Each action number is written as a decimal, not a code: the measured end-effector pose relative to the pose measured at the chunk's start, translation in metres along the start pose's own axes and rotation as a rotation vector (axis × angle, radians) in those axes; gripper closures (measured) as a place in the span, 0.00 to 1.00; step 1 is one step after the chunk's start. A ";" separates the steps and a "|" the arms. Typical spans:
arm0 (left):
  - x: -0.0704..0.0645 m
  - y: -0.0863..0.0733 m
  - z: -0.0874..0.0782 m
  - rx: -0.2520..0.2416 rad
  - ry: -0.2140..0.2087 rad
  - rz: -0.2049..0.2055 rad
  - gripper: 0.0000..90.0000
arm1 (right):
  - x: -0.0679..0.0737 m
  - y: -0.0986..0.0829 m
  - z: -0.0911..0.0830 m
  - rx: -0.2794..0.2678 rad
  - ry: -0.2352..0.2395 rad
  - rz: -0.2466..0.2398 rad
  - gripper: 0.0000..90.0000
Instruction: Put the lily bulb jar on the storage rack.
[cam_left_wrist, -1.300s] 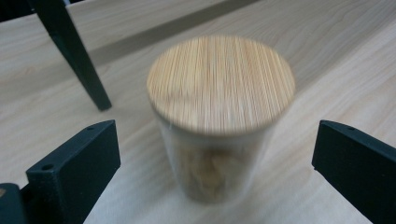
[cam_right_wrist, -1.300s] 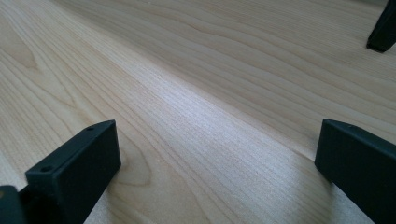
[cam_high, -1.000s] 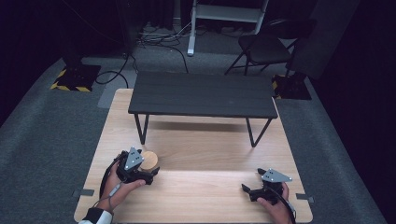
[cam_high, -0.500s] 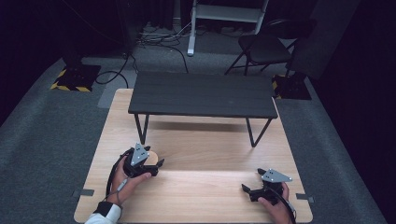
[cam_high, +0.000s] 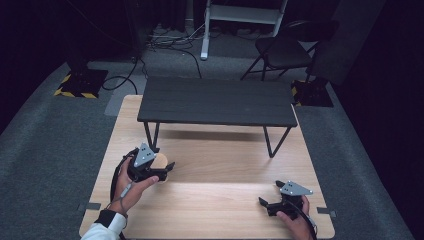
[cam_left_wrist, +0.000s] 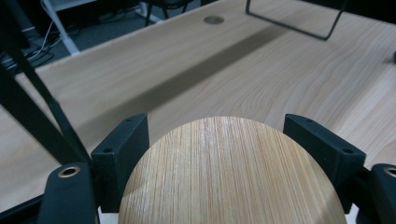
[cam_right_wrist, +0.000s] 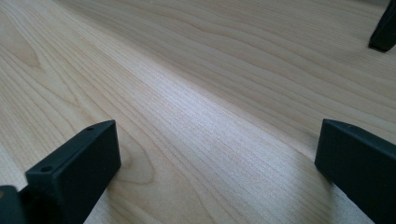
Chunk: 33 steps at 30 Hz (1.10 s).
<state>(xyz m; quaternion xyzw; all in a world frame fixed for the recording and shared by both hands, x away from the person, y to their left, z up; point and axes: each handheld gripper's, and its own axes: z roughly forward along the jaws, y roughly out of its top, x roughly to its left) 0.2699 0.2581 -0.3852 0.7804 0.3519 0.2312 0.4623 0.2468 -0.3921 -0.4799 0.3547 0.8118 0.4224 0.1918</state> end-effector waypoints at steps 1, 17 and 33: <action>0.000 0.006 -0.002 -0.007 -0.005 0.004 0.27 | 0.000 0.000 0.000 0.000 0.000 0.000 0.00; -0.007 0.126 0.000 -0.058 -0.123 0.088 0.27 | 0.000 0.000 0.000 0.000 0.000 0.000 0.00; -0.017 0.215 0.047 -0.104 -0.221 0.127 0.27 | 0.000 0.000 0.000 0.001 0.001 0.000 0.00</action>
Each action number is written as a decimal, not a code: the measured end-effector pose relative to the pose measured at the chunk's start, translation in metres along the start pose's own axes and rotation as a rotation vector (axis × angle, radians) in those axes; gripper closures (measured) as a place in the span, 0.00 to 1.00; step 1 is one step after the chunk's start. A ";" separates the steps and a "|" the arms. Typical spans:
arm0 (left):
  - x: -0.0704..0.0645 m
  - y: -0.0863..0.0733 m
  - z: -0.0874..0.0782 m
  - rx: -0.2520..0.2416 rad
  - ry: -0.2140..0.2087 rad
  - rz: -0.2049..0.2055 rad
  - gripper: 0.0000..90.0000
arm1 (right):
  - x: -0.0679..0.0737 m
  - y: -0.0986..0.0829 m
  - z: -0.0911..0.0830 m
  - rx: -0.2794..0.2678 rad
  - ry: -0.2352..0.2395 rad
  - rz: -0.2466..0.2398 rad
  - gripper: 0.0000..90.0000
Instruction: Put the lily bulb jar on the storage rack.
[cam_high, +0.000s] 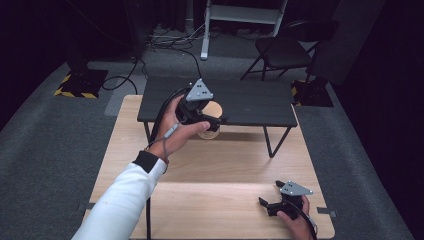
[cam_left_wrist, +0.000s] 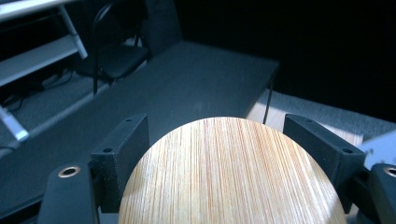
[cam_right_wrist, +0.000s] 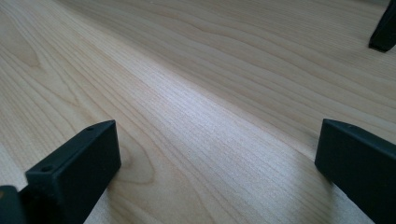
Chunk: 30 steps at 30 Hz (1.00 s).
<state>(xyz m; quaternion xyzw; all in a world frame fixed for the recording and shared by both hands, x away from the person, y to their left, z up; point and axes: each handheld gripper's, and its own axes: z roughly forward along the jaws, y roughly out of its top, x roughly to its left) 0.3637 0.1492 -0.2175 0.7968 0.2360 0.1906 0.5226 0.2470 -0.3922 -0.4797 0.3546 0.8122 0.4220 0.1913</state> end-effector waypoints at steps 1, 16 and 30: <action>0.001 0.005 0.004 0.003 -0.005 0.003 0.27 | 0.000 0.000 0.000 0.000 0.000 0.000 0.00; 0.013 0.022 0.077 -0.013 0.007 0.007 0.27 | 0.000 0.000 0.000 -0.001 0.000 -0.001 0.00; 0.021 0.022 0.116 -0.002 0.024 0.012 0.27 | -0.001 0.000 0.000 -0.001 0.006 -0.005 0.00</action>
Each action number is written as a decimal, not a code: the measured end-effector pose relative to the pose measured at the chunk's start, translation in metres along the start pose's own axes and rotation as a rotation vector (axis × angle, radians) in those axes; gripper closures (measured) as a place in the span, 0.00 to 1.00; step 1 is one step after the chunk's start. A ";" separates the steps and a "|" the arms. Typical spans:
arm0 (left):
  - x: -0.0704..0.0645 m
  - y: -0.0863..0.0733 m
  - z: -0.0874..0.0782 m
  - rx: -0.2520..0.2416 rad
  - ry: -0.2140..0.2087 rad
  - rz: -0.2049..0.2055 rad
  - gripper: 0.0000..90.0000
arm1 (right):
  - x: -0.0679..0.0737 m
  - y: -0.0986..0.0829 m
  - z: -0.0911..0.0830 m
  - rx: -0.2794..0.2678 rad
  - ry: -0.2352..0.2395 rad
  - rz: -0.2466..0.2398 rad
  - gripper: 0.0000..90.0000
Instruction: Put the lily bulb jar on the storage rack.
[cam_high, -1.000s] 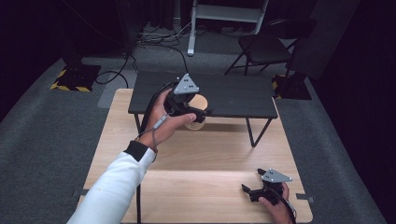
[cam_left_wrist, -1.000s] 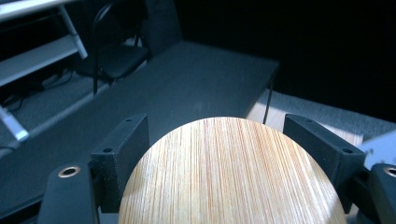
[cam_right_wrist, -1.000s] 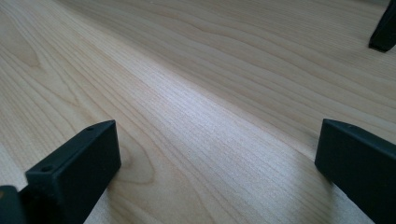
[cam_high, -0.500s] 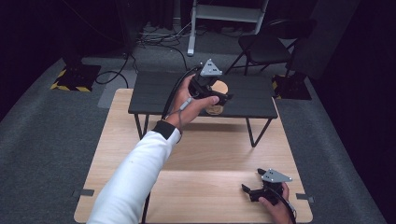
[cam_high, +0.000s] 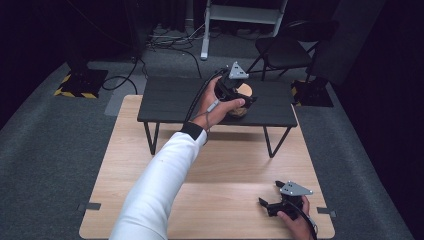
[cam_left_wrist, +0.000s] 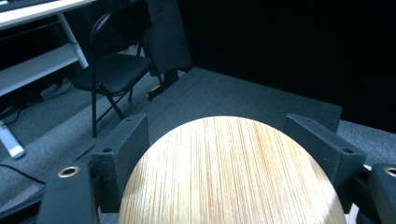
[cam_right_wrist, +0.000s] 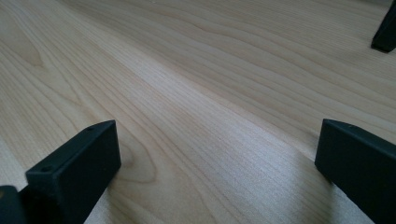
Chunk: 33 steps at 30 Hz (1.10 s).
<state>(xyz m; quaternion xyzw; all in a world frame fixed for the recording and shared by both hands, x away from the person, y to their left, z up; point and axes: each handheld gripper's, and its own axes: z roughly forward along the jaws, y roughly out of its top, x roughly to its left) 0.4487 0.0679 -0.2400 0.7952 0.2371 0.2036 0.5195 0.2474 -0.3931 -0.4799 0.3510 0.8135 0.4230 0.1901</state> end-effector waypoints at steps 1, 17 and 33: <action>0.000 -0.001 0.001 0.001 0.003 0.001 0.27 | 0.000 0.000 0.000 0.000 0.000 0.000 0.00; 0.005 -0.014 -0.009 -0.029 0.015 -0.063 0.01 | 0.000 0.000 0.000 0.000 0.001 -0.001 0.00; -0.026 -0.077 -0.132 -0.131 0.091 -0.004 0.00 | 0.000 0.000 0.000 0.000 0.001 -0.001 0.00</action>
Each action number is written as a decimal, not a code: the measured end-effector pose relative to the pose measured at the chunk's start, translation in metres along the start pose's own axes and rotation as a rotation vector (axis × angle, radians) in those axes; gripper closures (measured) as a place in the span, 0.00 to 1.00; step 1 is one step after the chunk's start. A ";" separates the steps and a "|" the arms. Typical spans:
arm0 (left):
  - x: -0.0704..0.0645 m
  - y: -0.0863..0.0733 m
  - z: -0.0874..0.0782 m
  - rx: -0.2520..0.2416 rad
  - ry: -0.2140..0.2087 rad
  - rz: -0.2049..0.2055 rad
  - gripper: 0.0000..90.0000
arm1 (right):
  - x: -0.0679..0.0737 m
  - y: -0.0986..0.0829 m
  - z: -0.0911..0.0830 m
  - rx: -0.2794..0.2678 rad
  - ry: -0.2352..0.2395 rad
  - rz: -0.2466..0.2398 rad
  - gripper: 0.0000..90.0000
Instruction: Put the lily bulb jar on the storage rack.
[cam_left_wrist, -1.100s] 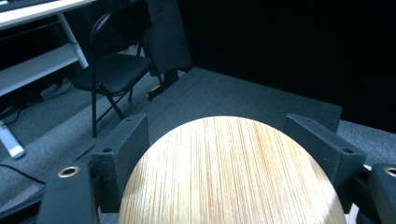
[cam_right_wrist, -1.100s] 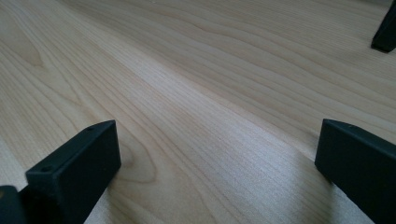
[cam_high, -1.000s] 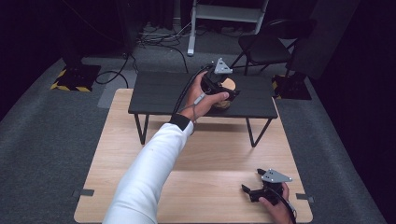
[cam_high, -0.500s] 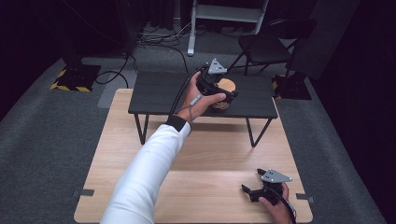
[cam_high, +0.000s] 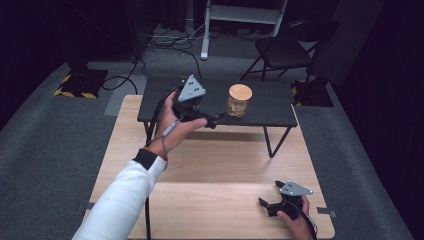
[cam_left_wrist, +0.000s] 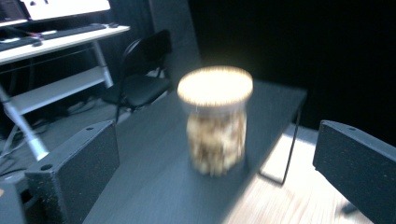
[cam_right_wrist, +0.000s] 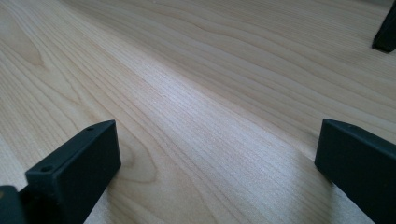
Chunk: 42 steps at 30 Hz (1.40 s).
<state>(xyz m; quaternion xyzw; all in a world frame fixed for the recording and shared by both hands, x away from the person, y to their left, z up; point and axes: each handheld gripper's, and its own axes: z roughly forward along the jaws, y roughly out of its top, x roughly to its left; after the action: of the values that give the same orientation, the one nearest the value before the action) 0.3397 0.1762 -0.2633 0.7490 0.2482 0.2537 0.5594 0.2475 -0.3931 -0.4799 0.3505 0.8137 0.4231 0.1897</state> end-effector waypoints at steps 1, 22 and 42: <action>-0.002 -0.007 -0.007 -0.001 0.004 -0.006 0.00 | 0.000 0.000 0.000 0.000 0.000 0.000 0.00; -0.053 -0.164 -0.077 0.095 0.073 -0.075 0.00 | 0.000 0.000 0.000 0.000 0.001 -0.002 0.00; -0.077 -0.247 -0.069 0.278 0.093 -0.109 0.01 | 0.001 0.000 0.000 0.000 0.001 -0.002 0.00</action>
<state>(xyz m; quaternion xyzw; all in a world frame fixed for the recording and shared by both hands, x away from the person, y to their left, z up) 0.2149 0.2371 -0.4926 0.7923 0.3467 0.2206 0.4511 0.2471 -0.3926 -0.4799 0.3496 0.8141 0.4232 0.1896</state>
